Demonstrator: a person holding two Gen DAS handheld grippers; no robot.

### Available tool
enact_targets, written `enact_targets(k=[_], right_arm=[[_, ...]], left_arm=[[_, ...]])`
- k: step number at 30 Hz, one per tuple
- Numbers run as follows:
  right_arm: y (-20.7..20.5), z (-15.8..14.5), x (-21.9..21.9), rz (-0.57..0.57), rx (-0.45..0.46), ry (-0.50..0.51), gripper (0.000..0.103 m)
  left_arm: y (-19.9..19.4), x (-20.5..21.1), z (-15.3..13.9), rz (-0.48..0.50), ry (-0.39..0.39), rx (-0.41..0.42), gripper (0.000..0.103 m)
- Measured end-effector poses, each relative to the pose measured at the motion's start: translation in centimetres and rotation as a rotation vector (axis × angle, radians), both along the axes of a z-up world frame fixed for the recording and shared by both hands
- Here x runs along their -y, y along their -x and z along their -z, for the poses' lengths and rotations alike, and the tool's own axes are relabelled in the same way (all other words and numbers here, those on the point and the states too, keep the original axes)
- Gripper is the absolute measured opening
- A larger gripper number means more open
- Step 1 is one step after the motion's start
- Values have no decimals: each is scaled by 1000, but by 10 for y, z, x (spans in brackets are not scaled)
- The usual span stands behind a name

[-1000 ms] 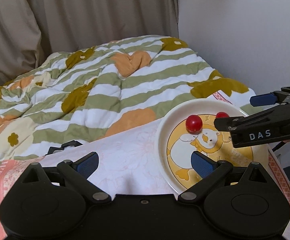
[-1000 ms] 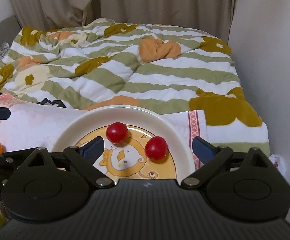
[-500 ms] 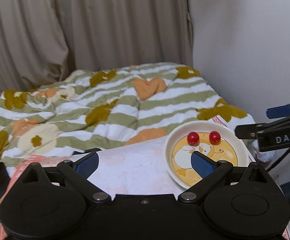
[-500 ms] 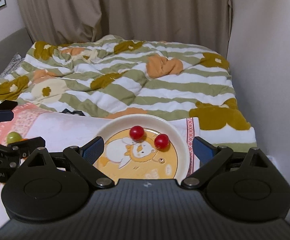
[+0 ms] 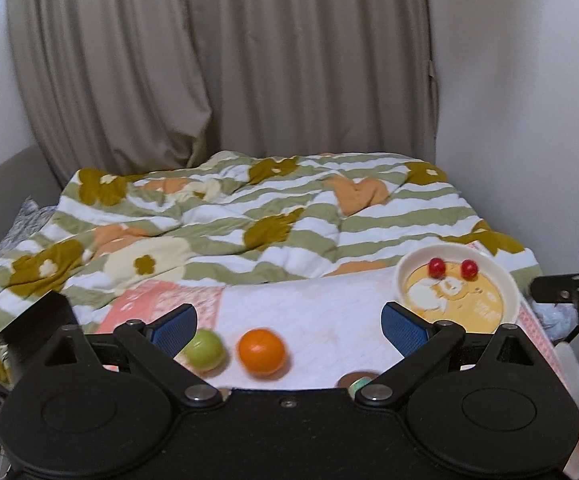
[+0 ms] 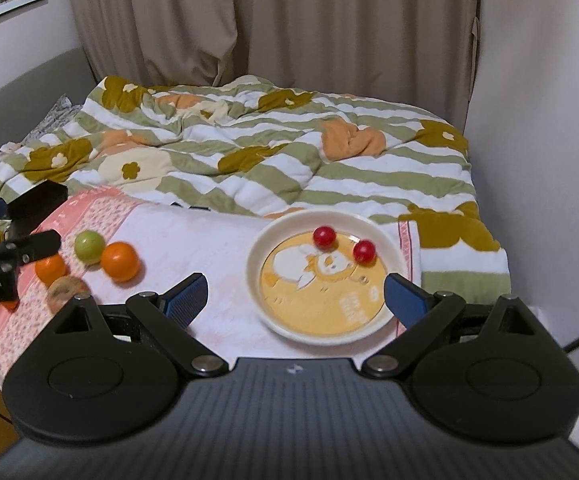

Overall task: Organize fruits
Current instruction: 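Withdraw both open tools from the bowl back over the fruit, then grasp the large red-yellow apple with the left tool while the right tool grasps a mandarin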

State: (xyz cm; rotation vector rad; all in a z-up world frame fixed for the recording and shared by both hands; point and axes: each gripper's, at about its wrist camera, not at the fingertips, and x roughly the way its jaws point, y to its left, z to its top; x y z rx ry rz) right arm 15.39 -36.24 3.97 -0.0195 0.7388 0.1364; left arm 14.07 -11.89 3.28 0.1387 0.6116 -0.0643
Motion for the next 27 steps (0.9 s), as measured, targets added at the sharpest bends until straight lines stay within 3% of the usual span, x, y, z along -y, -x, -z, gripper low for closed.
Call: enact_targets(k=[5, 11, 27], right_arm=[[31, 10, -27, 51, -23, -12, 103], [57, 26, -58, 151, -60, -15, 103], [80, 103, -120, 329, -129, -11, 103]], left_arm=[[16, -33, 12, 1, 5, -10, 101], [25, -66, 28, 74, 13, -46, 101], [-5, -98, 98, 245, -6, -95, 100]])
